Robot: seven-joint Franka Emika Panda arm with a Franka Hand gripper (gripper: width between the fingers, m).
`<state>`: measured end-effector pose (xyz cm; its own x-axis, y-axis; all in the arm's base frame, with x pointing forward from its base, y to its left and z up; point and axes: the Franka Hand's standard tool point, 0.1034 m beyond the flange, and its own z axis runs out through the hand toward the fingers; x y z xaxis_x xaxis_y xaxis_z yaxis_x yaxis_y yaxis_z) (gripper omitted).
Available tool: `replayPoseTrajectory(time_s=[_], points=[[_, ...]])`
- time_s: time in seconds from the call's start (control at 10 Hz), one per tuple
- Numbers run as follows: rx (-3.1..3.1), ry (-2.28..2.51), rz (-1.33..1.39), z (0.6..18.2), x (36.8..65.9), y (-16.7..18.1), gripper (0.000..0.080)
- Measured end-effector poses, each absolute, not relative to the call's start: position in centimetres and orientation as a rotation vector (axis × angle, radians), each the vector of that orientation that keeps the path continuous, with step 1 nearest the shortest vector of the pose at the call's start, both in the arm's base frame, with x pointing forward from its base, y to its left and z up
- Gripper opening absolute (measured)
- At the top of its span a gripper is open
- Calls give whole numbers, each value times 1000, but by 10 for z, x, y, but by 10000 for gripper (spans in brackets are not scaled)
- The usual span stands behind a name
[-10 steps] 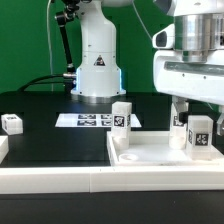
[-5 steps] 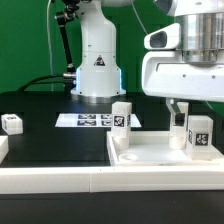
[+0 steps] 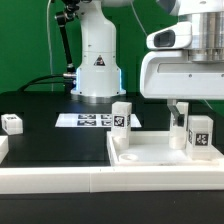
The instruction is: Assemble square table
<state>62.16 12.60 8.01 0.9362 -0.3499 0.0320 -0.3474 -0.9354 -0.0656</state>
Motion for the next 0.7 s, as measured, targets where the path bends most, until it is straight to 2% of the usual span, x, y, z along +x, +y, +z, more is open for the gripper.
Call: replayPoseTrajectory(time_s=[0.5,0.7], points=[[-3089,155,-79,80,623,121,637],[-3090,158,-80,80,623,120,287]])
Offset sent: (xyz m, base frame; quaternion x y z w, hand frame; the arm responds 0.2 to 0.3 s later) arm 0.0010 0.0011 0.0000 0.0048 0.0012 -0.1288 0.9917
